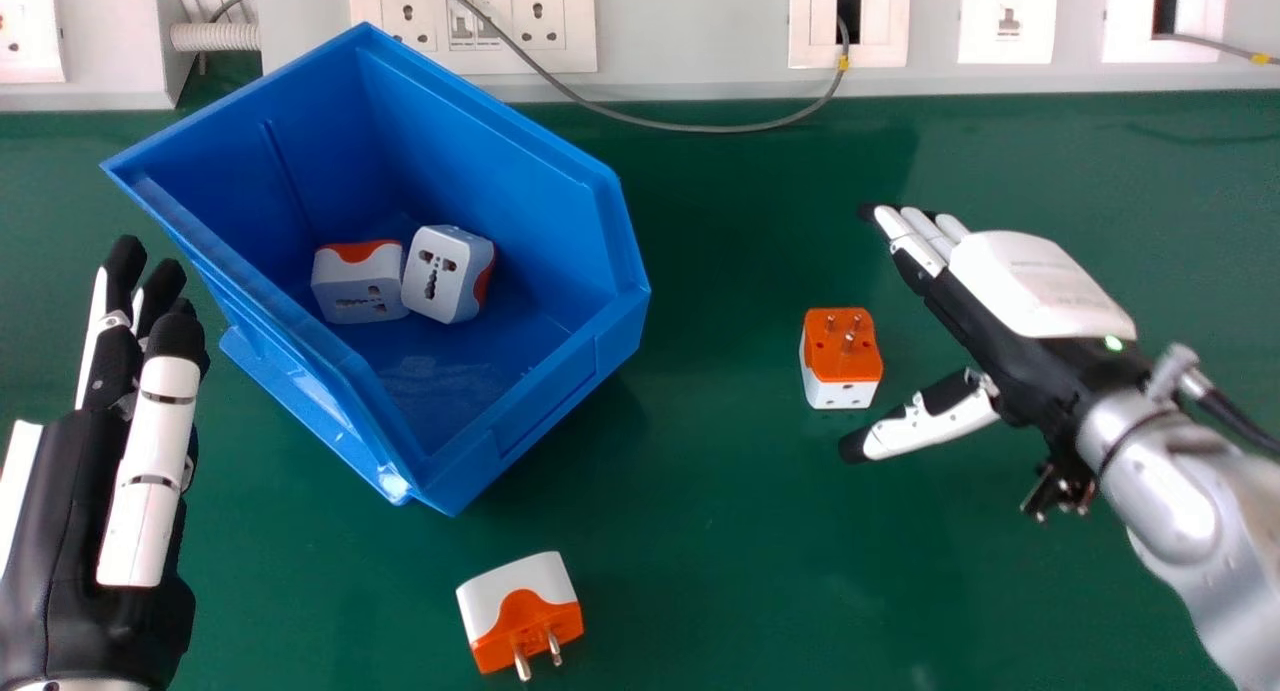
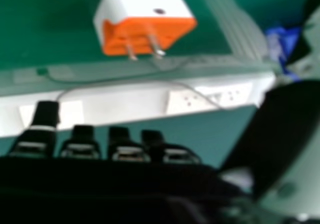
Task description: Pick all objects and put in blue box
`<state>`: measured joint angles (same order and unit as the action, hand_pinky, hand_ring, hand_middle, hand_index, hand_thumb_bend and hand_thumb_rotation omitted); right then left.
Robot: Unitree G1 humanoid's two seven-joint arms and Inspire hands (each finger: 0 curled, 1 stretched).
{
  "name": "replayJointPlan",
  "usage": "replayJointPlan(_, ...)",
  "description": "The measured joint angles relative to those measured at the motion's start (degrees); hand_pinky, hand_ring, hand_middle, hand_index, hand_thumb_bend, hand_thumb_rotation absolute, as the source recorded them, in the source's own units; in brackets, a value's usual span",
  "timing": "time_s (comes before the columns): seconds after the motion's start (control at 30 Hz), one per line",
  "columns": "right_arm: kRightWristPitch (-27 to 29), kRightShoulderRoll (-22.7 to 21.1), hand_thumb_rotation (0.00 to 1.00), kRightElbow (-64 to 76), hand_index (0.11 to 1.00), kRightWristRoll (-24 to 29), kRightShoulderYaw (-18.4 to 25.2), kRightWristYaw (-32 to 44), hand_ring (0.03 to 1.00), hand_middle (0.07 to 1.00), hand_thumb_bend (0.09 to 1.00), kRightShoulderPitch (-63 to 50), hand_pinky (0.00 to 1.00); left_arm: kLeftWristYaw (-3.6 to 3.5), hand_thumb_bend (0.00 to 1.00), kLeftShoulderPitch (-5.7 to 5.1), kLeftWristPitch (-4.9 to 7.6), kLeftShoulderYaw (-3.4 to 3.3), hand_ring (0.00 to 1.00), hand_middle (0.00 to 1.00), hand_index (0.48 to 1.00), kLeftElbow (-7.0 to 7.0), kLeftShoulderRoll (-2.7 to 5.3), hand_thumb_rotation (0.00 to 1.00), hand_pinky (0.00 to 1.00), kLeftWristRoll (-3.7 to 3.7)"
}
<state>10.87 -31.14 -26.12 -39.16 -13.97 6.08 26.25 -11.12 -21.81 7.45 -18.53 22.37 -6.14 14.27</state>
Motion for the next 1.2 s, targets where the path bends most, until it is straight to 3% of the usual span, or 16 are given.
replayJointPlan(0.13,1.0,0.0,0.23,-5.7,0.943,-0.1,-2.1,0.0,0.972,0.994,0.794,4.1,0.83,-0.15,0.45,-0.14,-0.04,-0.29,1.00,1.00,1.000,0.00,-0.13,0.83,1.00,0.44)
replayJointPlan(0.33,1.1,0.5,0.23,-13.4,0.931,-1.9,-5.3,-1.1,0.964,0.986,0.799,9.0,0.82,-0.09,0.46,-0.20,-0.76,-0.39,1.00,1.00,1.000,0.21,-0.68,0.83,1.00,0.48)
replayJointPlan(0.63,-0.2,2.3,0.20,-21.0,0.918,-3.5,-9.0,-1.9,0.954,0.978,0.790,13.8,0.81,-0.05,0.47,-0.36,-2.02,-0.36,1.00,1.00,1.000,1.34,-1.03,0.83,1.00,0.72)
replayJointPlan(0.8,-1.4,3.9,0.21,-24.6,0.902,-4.0,-11.1,-2.0,0.944,0.966,0.785,16.9,0.80,-0.02,0.47,-0.42,-2.59,-0.34,1.00,1.00,1.000,1.89,-1.18,0.83,1.00,1.36)
replayJointPlan(1.2,-5.3,7.3,0.21,-29.8,0.907,-3.9,-13.5,0.3,0.940,0.958,0.774,20.9,0.81,0.25,0.46,-1.00,-3.44,-0.22,1.00,1.00,1.000,3.75,-1.22,0.83,1.00,1.43)
